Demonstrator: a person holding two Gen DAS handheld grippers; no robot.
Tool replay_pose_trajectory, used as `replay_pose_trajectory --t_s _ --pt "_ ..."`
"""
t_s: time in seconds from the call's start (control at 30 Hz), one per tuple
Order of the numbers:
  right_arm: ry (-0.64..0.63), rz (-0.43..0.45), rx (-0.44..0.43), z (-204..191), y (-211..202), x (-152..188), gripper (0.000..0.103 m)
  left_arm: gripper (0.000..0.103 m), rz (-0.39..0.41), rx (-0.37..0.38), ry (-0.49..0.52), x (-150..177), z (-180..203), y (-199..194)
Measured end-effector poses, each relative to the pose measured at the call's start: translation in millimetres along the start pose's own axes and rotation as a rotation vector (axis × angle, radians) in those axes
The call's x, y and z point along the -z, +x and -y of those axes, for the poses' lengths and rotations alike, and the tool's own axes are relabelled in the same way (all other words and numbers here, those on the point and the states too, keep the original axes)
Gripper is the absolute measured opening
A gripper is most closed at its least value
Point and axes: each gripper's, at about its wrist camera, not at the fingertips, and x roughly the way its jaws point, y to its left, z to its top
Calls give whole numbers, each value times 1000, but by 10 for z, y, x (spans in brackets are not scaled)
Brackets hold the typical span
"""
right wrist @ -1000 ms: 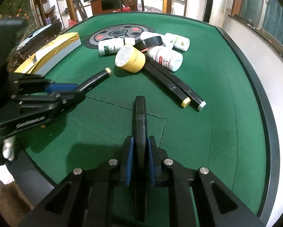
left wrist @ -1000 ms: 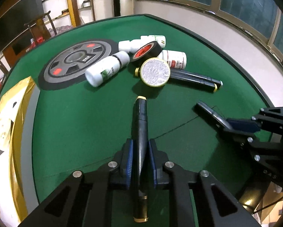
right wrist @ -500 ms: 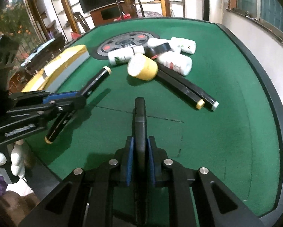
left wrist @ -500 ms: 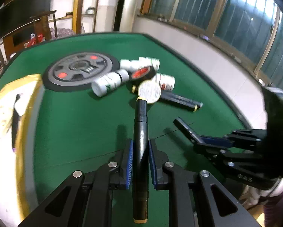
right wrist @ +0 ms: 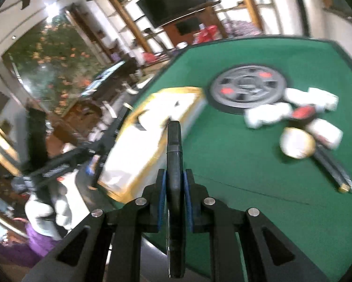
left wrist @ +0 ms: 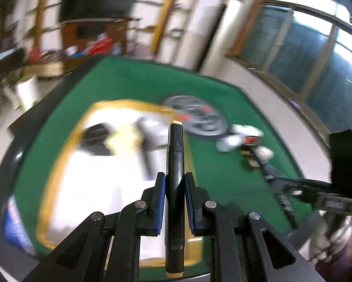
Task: Organize rigid objects
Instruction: 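Carry both markers into the tray and open both tools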
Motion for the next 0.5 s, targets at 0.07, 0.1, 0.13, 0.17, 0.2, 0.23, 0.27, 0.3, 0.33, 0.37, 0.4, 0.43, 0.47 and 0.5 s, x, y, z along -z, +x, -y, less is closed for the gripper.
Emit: replay_pose_trajectory --t_s 0.07,0.1,0.13,0.17,0.2,0.23,0.27,0.3,0.33,0.37,0.4,0.43,0.47,0.5 --pt "-6 -23 -35 -161 222 -140 14 16 -19 -82 -26 -21 -267 75" --pt "-5 -33 -46 -222 312 -171 15 16 -32 -107 -32 -16 -357 125" --pt "1 -54 -67 -298 465 -235 15 16 -49 -130 -43 -29 -454 191" --pt "10 -76 -85 -356 598 -277 15 16 -67 -152 -59 -48 -556 267" --pt "21 -98 -98 -408 747 -323 15 16 -81 -167 -64 -57 -605 332" --pt "34 -126 -101 -477 945 -373 15 16 -95 -178 -67 -73 -659 395" --pt "41 -142 -102 -502 1052 -395 15 16 -105 -186 -71 -93 -694 454" --pt "51 -164 -103 -545 1191 -418 15 16 -118 -194 -72 -92 -713 508" --pt "65 -194 -105 -593 1372 -441 15 16 -131 -201 -72 -104 -726 582" --pt "72 -210 -104 -616 1459 -456 15 16 -141 -212 -74 -116 -740 635" --pt "81 -229 -101 -639 1573 -454 15 16 -149 -220 -75 -118 -786 646" --pt "90 -247 -96 -667 1689 -470 15 16 -162 -225 -75 -126 -791 695" --pt "94 -258 -90 -687 1767 -484 15 16 -177 -221 -77 -133 -802 742" --pt "98 -268 -79 -703 1842 -504 15 16 -182 -217 -80 -158 -828 784"
